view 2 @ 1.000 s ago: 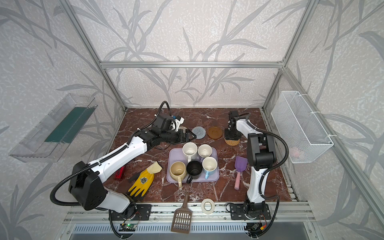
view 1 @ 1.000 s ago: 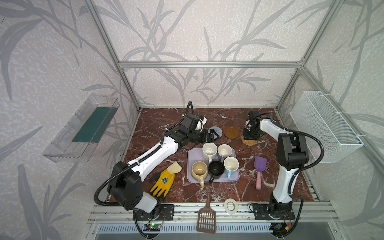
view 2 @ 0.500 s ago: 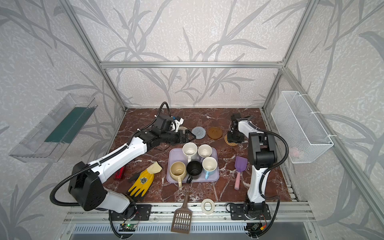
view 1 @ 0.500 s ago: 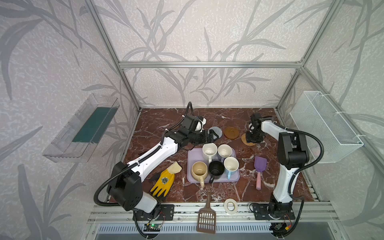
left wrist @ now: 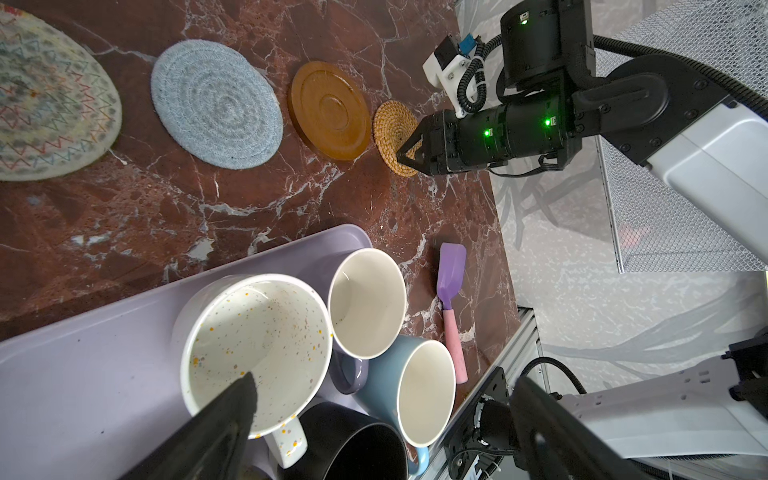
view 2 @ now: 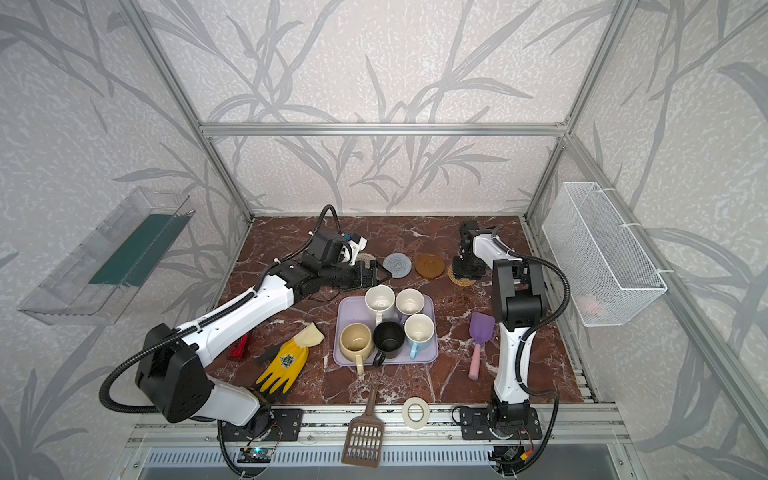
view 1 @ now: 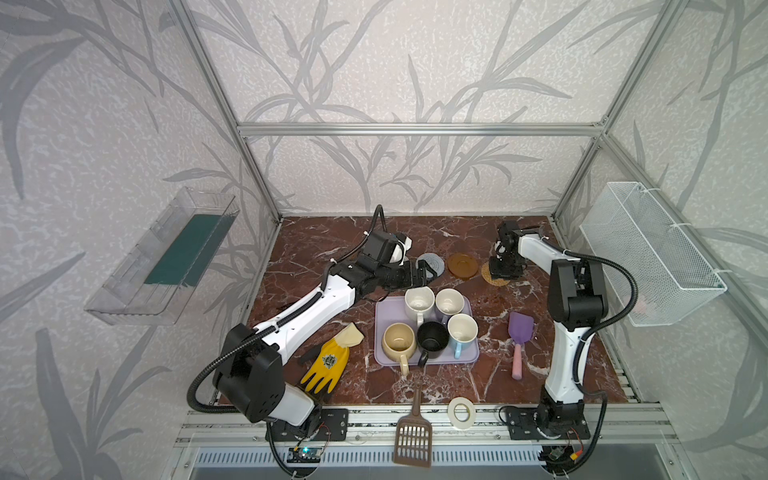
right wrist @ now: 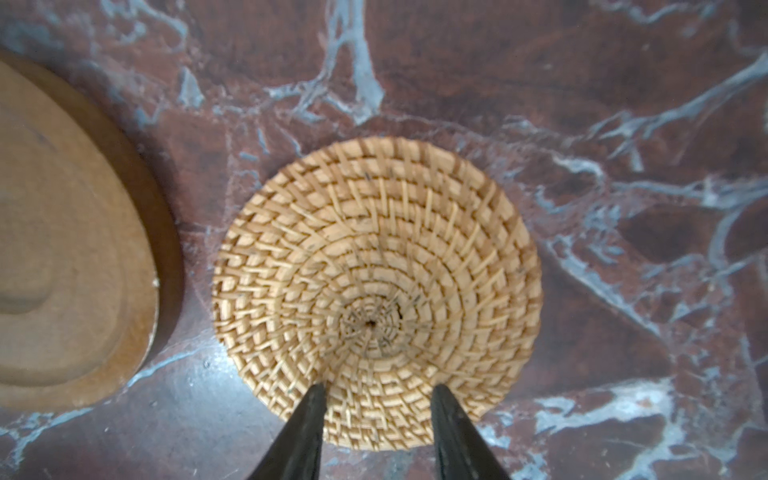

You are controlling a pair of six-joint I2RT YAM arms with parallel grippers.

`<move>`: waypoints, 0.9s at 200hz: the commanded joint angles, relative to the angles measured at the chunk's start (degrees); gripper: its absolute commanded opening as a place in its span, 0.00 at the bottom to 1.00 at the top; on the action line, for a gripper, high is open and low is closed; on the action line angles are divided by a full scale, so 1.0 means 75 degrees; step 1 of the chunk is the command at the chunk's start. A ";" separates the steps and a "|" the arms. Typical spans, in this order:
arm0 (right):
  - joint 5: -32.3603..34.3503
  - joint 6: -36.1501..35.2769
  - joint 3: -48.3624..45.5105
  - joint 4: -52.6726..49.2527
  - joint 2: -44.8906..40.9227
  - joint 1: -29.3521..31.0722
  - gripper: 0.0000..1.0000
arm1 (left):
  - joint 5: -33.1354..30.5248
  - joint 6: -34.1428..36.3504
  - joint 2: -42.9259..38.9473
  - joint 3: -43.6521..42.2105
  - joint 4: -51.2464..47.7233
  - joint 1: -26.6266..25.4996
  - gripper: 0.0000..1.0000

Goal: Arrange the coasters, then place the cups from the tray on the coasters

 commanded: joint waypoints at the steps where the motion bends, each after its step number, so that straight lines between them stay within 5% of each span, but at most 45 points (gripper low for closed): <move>1: -0.0064 -0.0097 0.0091 -0.0078 0.0372 -0.0016 0.43 | -0.0087 -0.0057 -0.0104 -0.0038 0.0143 0.0027 0.98; 101: -0.0124 -0.0081 0.0608 -0.0165 0.0620 -0.0016 0.42 | -0.0175 -0.0215 -0.0300 -0.0281 0.0322 0.0026 0.98; 180: -0.0328 0.0029 0.0310 0.0288 -0.0661 0.0002 0.48 | -0.0696 -0.0069 -0.0839 -0.0187 -0.0332 0.0026 0.98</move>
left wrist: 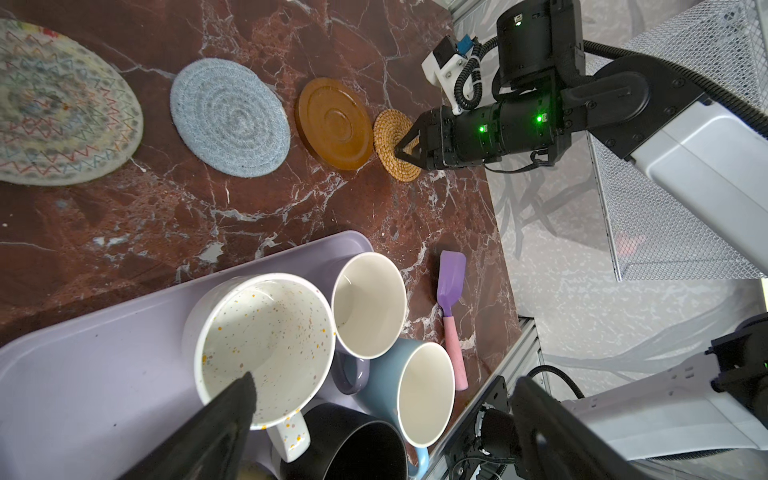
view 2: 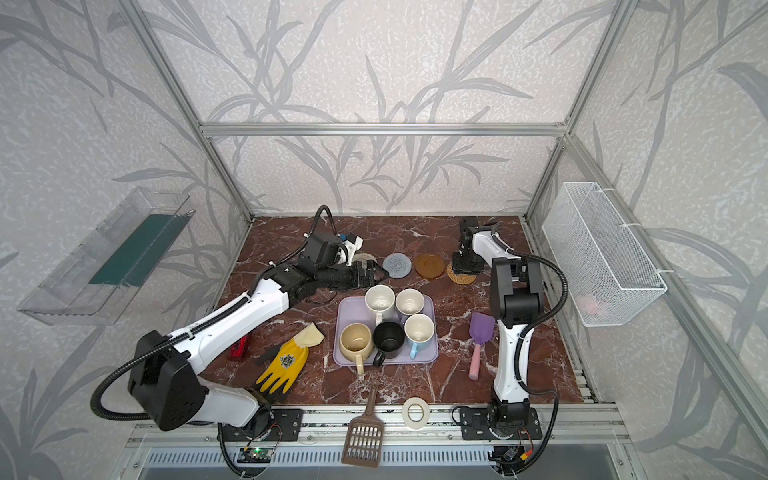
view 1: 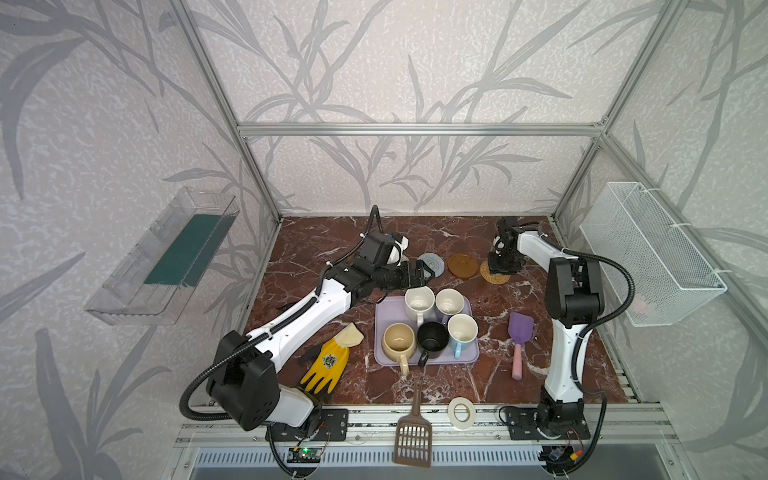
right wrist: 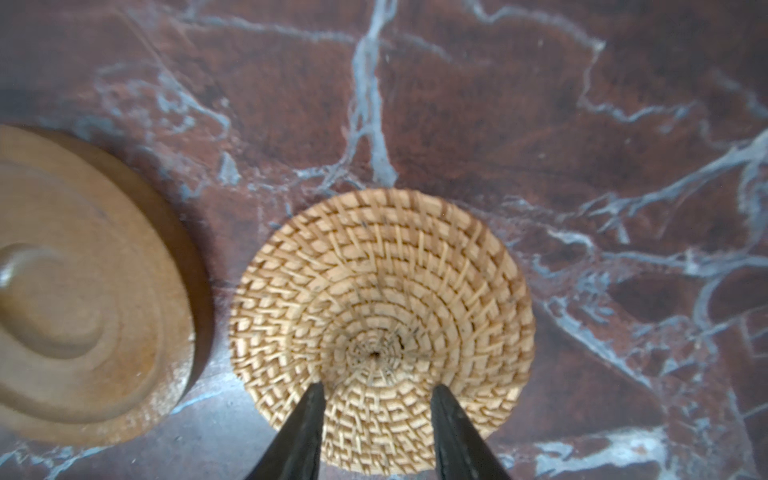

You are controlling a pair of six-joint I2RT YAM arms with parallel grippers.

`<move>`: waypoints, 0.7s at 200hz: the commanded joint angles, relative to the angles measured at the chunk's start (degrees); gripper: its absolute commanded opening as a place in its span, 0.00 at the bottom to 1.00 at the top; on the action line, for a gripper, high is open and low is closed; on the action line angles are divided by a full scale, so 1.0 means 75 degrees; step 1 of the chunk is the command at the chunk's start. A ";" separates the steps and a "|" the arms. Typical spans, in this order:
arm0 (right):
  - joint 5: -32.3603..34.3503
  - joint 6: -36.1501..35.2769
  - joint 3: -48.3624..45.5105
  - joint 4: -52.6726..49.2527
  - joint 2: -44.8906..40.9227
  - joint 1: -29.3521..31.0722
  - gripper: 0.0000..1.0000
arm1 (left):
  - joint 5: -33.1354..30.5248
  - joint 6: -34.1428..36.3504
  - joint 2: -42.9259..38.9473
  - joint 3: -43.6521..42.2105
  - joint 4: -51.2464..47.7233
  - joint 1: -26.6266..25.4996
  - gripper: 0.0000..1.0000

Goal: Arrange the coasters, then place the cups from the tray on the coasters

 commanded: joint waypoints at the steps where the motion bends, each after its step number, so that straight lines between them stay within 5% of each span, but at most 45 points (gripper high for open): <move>1: -0.0177 0.0051 -0.0166 0.0170 -0.0835 0.0010 0.48 | -0.0402 0.0106 -0.0418 0.0021 -0.0383 0.0030 0.98; 22: -0.0194 0.0135 -0.0541 0.0314 -0.1429 0.0021 0.57 | -0.0680 0.0132 -0.0654 -0.0065 -0.0752 0.0018 0.97; 60: -0.0644 0.0305 -0.1477 0.0356 -0.2906 0.0106 1.00 | -0.1420 0.0191 -0.0919 -0.0162 -0.1697 -0.0176 0.92; 119: -0.3297 0.0920 -0.3362 0.0798 -0.5778 0.0288 0.99 | -0.2586 -0.0161 -0.0854 -0.0577 -0.2174 -0.1032 0.80; 140: -0.3426 0.0882 -0.3702 0.0641 -0.6555 0.0719 0.99 | -0.2918 -0.0265 -0.0702 -0.0689 -0.2054 -0.1266 0.73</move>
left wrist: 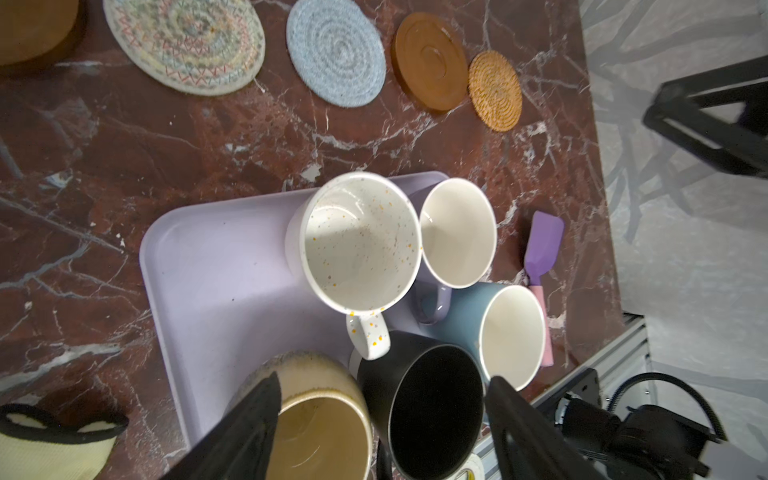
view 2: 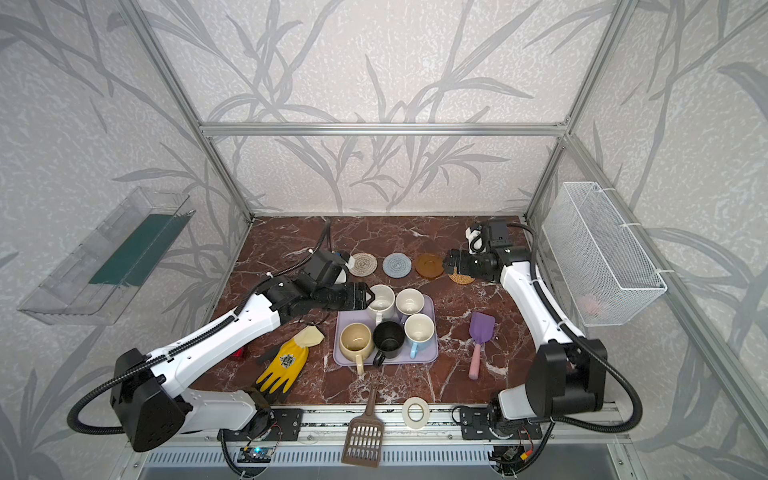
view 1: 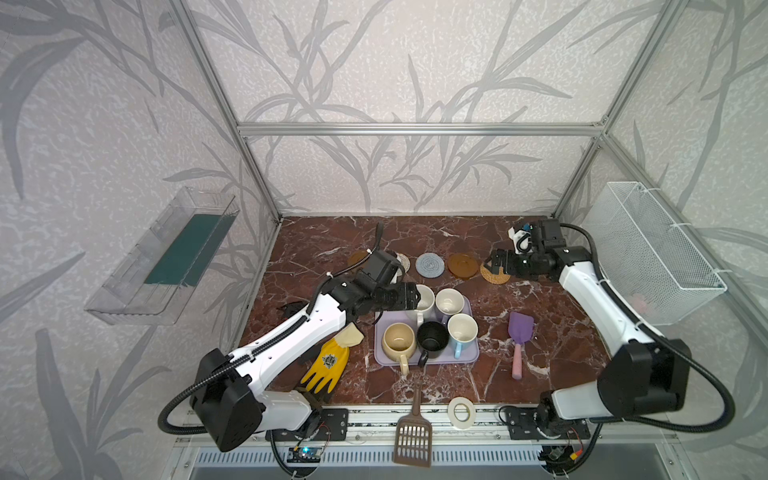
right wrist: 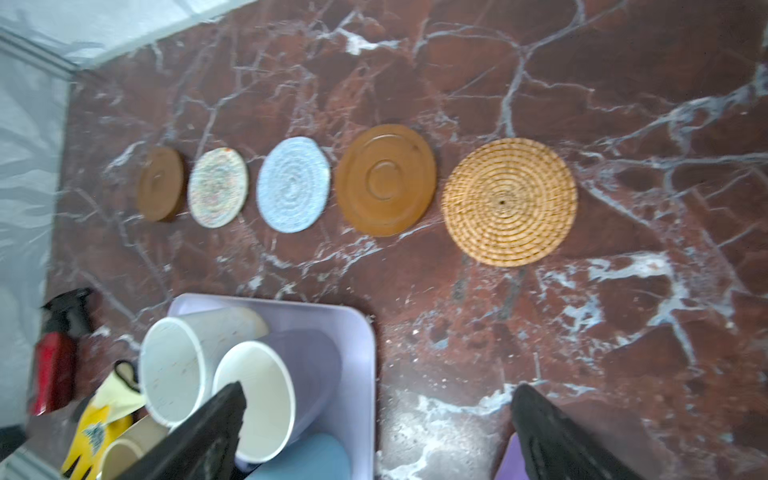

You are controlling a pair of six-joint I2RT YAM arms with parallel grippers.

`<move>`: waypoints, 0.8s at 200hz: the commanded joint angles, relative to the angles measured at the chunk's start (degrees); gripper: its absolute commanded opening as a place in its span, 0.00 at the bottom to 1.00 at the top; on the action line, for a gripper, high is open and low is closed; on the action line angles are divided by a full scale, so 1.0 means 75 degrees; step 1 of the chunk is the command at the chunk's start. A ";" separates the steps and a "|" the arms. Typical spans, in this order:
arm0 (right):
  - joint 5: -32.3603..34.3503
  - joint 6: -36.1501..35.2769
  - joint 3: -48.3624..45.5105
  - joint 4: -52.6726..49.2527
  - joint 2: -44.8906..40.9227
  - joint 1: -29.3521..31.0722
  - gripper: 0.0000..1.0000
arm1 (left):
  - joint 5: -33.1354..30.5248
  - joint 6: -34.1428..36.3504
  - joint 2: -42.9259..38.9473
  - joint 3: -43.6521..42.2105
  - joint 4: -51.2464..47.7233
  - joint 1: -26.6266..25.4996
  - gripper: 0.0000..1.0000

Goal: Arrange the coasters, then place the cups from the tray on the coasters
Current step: 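Lower the left gripper over the white speckled mug while the right arm withdraws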

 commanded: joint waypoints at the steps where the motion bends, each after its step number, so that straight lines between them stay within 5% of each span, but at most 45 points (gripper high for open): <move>1: -0.0883 0.0140 -0.0324 0.0017 -0.0746 0.0441 0.99 | -0.0693 -0.0207 0.0089 -0.0127 -0.0163 -0.0226 0.72; 78: -0.0167 0.0809 -0.1849 0.0314 -0.2764 0.1688 1.00 | -0.1307 -0.0480 0.1103 0.0085 -0.0131 -0.0591 0.54; 160: 0.0350 0.0872 -0.2496 0.0226 -0.3340 0.1723 1.00 | -0.1172 -0.0510 0.1810 0.0272 0.0115 -0.0827 0.46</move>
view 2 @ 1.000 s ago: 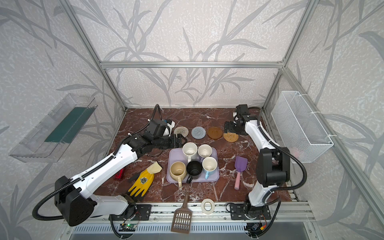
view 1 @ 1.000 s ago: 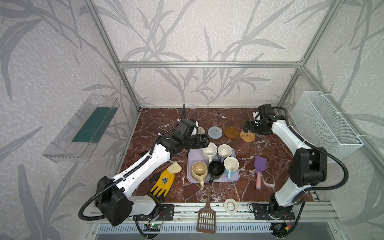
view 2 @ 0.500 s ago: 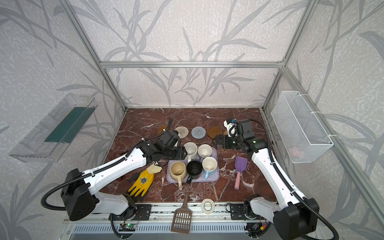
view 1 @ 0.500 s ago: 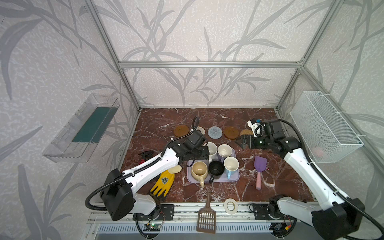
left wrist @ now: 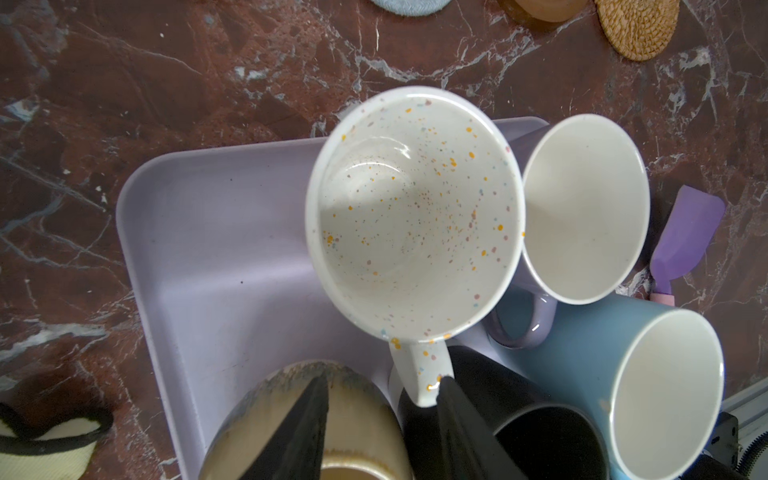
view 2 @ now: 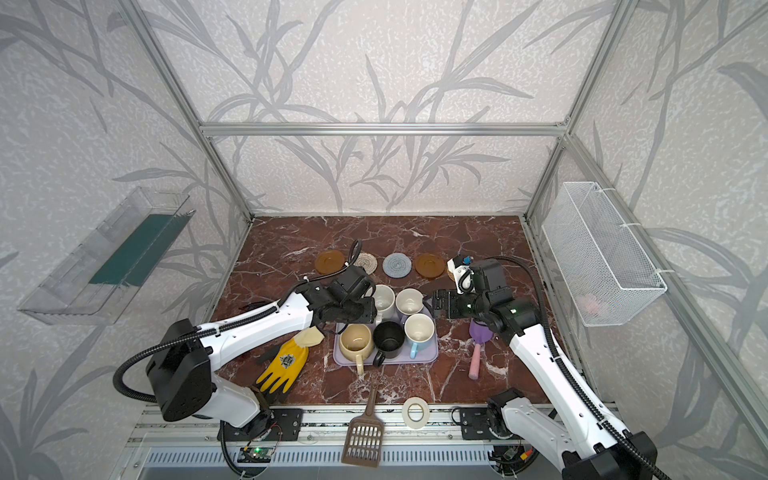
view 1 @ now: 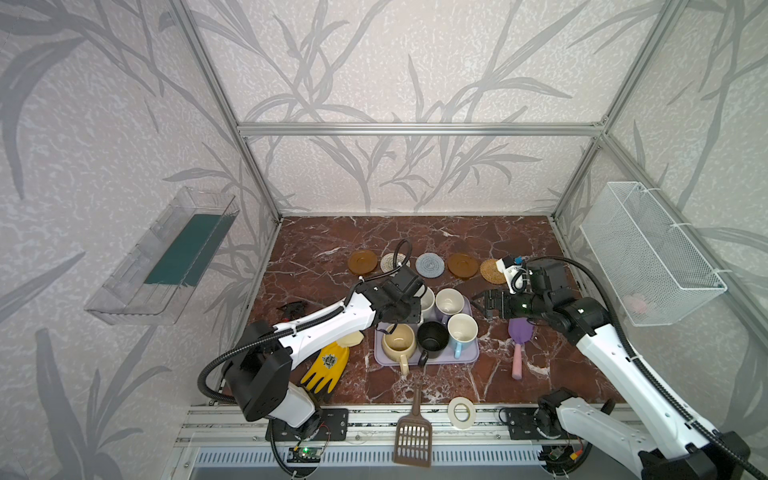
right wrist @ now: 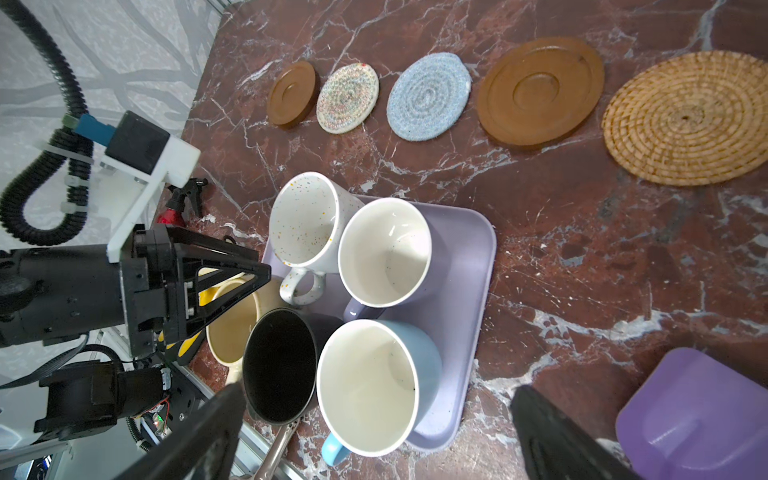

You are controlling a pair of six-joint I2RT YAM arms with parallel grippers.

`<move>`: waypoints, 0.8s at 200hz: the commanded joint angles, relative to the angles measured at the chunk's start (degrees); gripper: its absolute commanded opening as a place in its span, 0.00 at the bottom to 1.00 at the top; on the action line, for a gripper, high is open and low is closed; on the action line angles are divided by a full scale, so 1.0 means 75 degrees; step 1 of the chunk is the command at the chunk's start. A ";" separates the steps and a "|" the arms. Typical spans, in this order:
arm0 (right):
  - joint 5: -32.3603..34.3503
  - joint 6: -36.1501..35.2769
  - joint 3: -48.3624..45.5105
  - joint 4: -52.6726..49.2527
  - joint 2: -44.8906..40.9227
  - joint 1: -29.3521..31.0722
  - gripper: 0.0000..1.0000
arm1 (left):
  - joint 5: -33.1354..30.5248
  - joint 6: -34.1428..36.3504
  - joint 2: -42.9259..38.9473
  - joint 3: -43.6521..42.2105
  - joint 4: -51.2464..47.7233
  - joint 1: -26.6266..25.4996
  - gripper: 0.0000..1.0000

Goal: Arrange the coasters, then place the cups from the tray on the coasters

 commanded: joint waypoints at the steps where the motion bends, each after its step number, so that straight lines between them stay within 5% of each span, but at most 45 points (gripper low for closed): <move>1: 0.0387 0.0138 -0.0186 0.0052 -0.0280 0.0018 0.99 | -0.0144 -0.0089 0.0264 0.0219 -0.0024 -0.0088 0.46; 160: 0.0570 0.0131 -0.0723 0.0513 -0.0388 0.0017 0.99 | -0.0388 0.0074 0.1118 0.0859 -0.0560 -0.0218 0.47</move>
